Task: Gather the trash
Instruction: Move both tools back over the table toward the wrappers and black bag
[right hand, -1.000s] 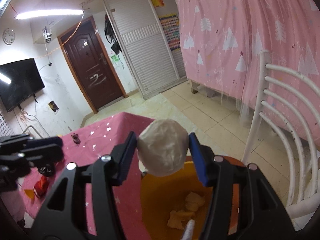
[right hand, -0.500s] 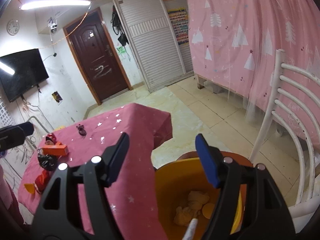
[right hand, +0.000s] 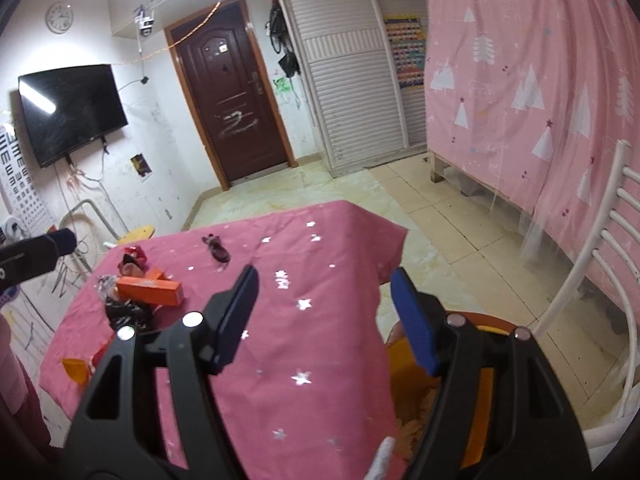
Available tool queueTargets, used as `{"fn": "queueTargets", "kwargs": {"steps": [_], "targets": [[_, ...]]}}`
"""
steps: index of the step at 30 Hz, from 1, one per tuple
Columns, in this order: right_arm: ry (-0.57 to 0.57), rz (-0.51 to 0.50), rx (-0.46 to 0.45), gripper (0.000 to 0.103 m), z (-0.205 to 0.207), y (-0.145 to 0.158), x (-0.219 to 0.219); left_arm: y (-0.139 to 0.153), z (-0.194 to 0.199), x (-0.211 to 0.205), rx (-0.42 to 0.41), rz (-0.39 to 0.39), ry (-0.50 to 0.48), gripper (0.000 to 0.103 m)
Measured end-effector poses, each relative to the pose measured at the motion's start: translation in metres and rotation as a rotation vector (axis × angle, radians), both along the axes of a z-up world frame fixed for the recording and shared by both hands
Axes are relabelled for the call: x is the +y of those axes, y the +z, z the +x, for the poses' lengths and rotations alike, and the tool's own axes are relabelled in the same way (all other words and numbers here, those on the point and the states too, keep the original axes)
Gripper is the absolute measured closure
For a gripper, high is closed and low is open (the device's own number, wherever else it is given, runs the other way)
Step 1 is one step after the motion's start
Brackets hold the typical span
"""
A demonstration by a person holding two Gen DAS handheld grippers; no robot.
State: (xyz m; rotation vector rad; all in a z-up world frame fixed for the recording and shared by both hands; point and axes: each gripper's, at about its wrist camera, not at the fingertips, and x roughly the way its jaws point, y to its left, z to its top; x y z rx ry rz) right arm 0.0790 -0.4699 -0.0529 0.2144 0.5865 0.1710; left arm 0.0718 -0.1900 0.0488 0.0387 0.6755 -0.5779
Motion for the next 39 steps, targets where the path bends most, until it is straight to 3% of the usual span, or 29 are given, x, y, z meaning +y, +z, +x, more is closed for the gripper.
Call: {"fn": "queueTargets", "kwargs": {"steps": [20, 30, 39], "targets": [[0.281, -0.049, 0.034, 0.037, 0.017, 0.003, 0.13, -0.012, 0.044, 0.15, 0.006, 0.025, 0.304, 0.045], [0.382, -0.061, 0.098, 0.037, 0.023, -0.015, 0.176, -0.043, 0.077, 0.215, 0.094, 0.019, 0.422, 0.044], [0.439, -0.093, 0.146, 0.037, 0.026, -0.029, 0.205, -0.091, 0.103, 0.227, 0.191, 0.062, 0.453, 0.043]]}}
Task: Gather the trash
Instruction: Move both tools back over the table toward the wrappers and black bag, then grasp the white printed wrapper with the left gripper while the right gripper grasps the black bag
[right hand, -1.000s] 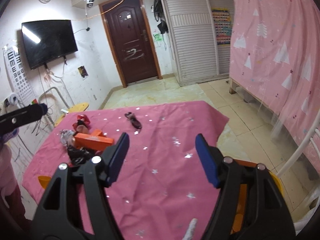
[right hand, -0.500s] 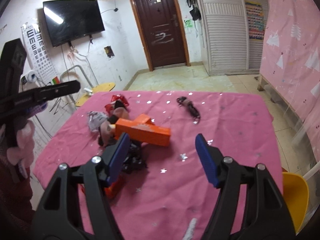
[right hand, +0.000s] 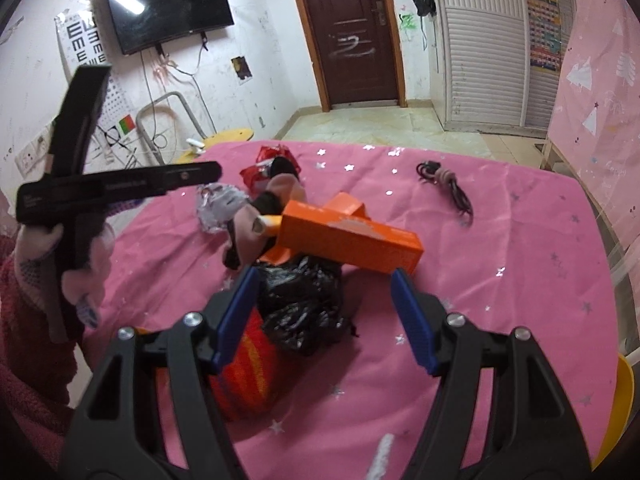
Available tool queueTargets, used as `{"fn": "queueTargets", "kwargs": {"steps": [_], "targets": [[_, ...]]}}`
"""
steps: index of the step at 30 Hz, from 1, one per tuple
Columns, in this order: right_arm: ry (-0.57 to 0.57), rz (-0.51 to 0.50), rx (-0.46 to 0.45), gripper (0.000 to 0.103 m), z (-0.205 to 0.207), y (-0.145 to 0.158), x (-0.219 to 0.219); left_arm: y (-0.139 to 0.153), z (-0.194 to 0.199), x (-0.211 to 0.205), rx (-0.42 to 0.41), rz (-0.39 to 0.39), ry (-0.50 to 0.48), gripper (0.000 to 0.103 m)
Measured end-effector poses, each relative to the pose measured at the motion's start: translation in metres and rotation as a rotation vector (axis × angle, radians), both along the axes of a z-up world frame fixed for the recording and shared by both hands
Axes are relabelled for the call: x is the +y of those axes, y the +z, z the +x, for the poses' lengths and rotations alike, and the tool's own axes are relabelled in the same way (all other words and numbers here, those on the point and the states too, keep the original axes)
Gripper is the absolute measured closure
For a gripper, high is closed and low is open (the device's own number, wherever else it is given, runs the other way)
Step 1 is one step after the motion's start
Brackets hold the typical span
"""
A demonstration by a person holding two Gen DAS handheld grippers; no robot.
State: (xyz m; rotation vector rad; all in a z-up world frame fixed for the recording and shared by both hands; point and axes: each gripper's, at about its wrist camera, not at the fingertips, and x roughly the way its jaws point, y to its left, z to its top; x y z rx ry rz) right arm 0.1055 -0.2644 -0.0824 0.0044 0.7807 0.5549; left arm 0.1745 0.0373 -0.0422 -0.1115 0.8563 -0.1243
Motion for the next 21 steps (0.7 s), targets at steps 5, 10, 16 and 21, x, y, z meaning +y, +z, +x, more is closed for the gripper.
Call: {"fn": "queueTargets", "kwargs": {"steps": [5, 10, 16, 21], "targets": [[0.021, -0.003, 0.014, 0.037, 0.002, -0.005, 0.005, -0.023, 0.012, 0.0, 0.056, 0.02, 0.006, 0.043], [0.052, -0.028, 0.023, 0.037, 0.004, -0.008, 0.011, -0.035, 0.016, -0.003, 0.078, 0.027, 0.001, 0.043], [0.073, -0.079, 0.044, 0.056, 0.008, -0.014, 0.023, -0.038, 0.014, -0.001, 0.085, 0.019, 0.009, 0.067], [0.079, -0.109, 0.027, 0.073, 0.004, -0.014, 0.026, -0.032, 0.009, 0.005, 0.066, 0.008, 0.028, 0.077]]}}
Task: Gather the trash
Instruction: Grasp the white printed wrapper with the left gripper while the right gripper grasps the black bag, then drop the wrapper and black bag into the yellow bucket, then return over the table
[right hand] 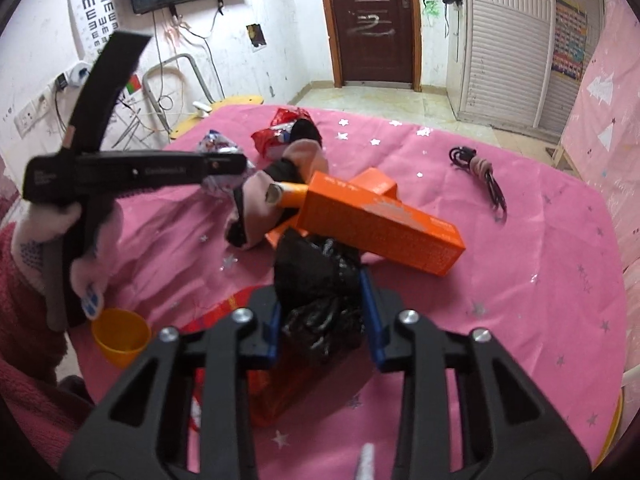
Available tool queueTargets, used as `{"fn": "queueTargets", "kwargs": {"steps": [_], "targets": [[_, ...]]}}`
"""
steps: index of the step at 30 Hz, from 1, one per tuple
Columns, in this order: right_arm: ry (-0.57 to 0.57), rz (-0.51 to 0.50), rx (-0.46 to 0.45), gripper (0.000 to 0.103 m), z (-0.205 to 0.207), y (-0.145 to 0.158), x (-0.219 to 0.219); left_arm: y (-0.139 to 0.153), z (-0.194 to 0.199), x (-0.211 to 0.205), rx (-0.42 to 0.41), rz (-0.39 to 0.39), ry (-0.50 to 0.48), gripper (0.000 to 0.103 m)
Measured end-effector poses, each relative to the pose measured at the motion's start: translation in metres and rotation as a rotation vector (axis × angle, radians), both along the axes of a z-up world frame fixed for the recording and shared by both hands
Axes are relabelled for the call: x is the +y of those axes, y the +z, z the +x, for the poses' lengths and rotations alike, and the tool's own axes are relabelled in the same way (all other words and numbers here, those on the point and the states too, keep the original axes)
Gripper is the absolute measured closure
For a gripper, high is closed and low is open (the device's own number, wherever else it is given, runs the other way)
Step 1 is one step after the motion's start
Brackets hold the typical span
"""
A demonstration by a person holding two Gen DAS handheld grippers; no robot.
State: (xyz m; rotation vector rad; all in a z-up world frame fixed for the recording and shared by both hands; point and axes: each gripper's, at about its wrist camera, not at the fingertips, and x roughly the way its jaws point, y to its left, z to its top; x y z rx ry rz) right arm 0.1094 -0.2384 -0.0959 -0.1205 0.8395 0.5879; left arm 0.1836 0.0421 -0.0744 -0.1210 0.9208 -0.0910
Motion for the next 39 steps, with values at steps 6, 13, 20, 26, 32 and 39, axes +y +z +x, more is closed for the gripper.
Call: {"fn": "queueTargets", "kwargs": {"steps": [6, 13, 20, 26, 32, 39], "targets": [[-0.001, 0.032, -0.038, 0.074, -0.009, 0.014, -0.01, 0.019, -0.014, 0.003, -0.044, 0.021, 0.023, 0.078], [-0.007, 0.105, -0.106, 0.074, -0.024, 0.04, -0.033, 0.06, -0.033, -0.014, -0.134, 0.037, 0.002, 0.078], [-0.064, 0.145, -0.168, 0.074, -0.027, 0.058, -0.07, 0.099, -0.047, -0.067, -0.213, 0.032, -0.097, 0.078], [-0.145, 0.172, -0.198, 0.074, -0.03, 0.064, -0.115, 0.115, -0.052, -0.126, -0.24, 0.031, -0.193, 0.078], [-0.241, 0.181, -0.238, 0.074, -0.035, 0.07, -0.164, 0.12, -0.057, -0.185, -0.245, 0.028, -0.285, 0.078], [-0.371, 0.156, -0.264, 0.074, -0.041, 0.069, -0.227, 0.119, -0.071, -0.257, -0.24, 0.021, -0.416, 0.078]]}}
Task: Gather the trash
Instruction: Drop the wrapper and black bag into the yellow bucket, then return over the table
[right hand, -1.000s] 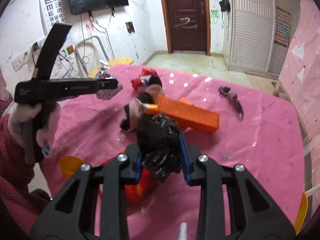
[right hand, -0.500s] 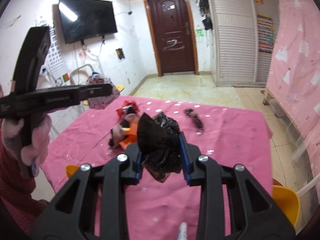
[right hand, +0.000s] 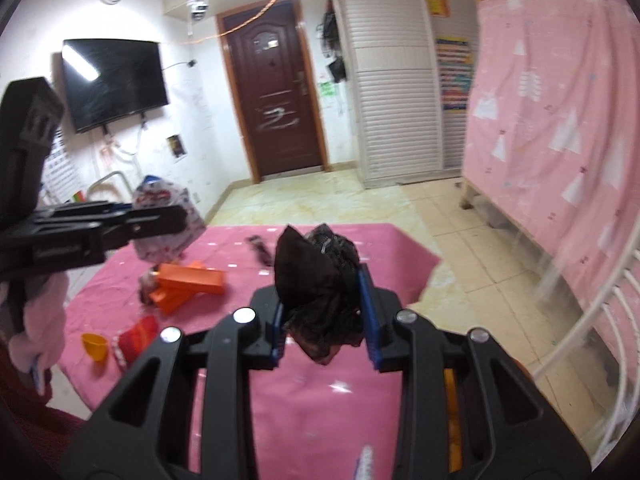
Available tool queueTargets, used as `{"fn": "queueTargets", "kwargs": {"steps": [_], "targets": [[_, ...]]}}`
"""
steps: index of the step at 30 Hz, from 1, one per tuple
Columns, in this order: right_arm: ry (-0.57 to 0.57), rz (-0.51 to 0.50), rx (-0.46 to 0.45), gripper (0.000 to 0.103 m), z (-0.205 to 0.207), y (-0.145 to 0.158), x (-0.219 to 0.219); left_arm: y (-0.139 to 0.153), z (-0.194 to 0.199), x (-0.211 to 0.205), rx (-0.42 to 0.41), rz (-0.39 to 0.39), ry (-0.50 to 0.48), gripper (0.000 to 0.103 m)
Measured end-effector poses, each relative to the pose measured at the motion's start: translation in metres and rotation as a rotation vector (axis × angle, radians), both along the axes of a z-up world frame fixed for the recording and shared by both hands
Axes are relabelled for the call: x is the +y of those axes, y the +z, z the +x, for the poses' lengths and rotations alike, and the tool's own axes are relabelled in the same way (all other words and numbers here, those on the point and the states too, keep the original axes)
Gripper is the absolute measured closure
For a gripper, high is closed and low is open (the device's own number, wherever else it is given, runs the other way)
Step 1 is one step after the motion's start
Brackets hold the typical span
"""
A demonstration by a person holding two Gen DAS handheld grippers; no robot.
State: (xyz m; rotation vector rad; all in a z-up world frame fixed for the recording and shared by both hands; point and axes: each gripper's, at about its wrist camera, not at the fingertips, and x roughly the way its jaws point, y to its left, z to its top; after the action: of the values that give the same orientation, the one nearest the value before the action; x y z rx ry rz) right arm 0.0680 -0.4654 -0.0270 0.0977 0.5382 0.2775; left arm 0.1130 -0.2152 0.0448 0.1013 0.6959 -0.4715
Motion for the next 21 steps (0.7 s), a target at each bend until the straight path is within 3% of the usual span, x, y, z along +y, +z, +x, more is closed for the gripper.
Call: {"fn": "queueTargets", "kwargs": {"steps": [12, 18, 21], "targets": [[-0.152, 0.0, 0.053, 0.073, -0.014, -0.033, -0.071, -0.014, -0.026, -0.107, 0.04, 0.021, -0.195, 0.078], [-0.206, 0.036, 0.053, 0.072, -0.019, -0.04, -0.098, -0.024, -0.023, -0.14, 0.094, 0.001, -0.237, 0.077], [-0.224, 0.053, 0.055, 0.071, -0.021, -0.043, -0.106, -0.026, -0.021, -0.154, 0.105, -0.016, -0.255, 0.071]]}}
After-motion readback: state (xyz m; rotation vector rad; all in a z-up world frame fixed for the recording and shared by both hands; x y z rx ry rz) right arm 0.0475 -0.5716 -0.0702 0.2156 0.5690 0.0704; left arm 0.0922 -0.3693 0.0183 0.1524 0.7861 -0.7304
